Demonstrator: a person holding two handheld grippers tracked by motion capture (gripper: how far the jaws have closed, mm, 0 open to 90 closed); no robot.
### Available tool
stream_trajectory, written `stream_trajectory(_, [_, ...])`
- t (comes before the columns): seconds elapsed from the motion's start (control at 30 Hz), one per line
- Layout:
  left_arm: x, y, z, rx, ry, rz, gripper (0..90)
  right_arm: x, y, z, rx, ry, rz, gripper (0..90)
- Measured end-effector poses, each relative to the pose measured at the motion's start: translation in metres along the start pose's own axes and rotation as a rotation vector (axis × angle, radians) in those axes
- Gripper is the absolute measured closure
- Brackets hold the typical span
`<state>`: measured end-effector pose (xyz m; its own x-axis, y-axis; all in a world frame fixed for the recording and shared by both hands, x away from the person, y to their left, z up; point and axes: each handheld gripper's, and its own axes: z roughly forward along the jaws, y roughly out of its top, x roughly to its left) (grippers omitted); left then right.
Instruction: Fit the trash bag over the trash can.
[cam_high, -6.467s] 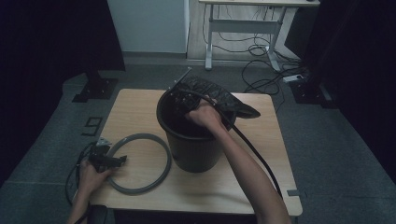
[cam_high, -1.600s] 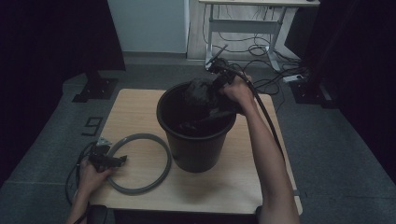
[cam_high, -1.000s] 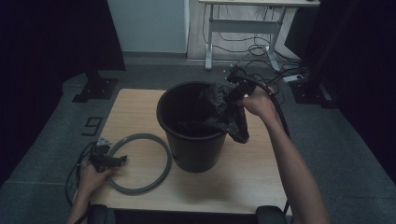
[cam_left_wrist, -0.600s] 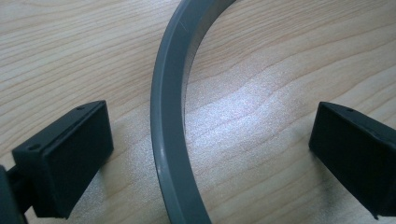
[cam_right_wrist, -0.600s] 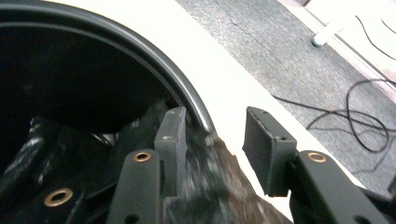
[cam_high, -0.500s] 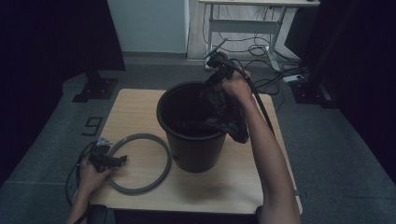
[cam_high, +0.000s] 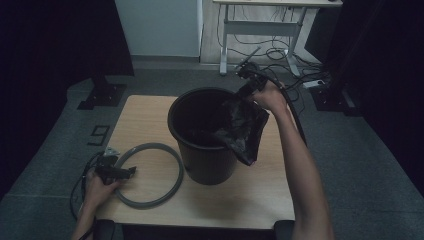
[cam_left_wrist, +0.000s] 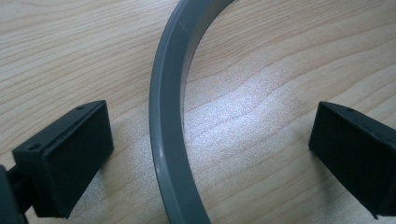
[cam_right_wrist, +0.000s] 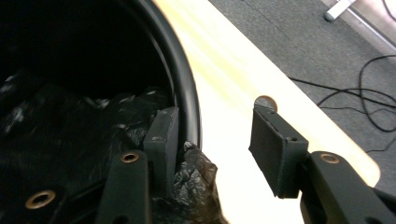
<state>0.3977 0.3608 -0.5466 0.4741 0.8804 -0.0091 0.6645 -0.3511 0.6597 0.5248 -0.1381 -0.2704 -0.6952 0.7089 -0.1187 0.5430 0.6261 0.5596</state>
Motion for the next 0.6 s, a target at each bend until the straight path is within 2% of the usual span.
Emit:
stream_trajectory(0.13, [0.0,0.0,0.0,0.0,0.0,0.0,0.0,-0.001,-0.018,-0.01,-0.017,0.022,0.01,49.0])
stream_trajectory(0.27, [0.0,0.0,0.0,0.0,-0.001,0.0,0.0,0.004,-0.033,-0.019,-0.03,0.025,0.009,46.7])
stream_trajectory(0.33, [0.0,0.0,0.0,0.0,-0.002,0.002,0.0,0.006,-0.042,-0.024,-0.042,0.033,0.025,44.2])
stream_trajectory(0.4, [0.0,-0.001,-0.001,0.001,-0.002,0.003,0.0,0.007,-0.045,-0.025,-0.046,0.036,0.029,43.1])
stream_trajectory(0.43, [0.0,-0.001,-0.001,0.003,-0.004,0.004,0.0,0.011,-0.053,-0.03,-0.057,0.043,0.047,41.1])
stream_trajectory(0.6, [-0.001,0.0,-0.003,0.02,-0.01,0.007,0.0,0.022,-0.064,-0.038,-0.063,0.032,0.058,36.9])
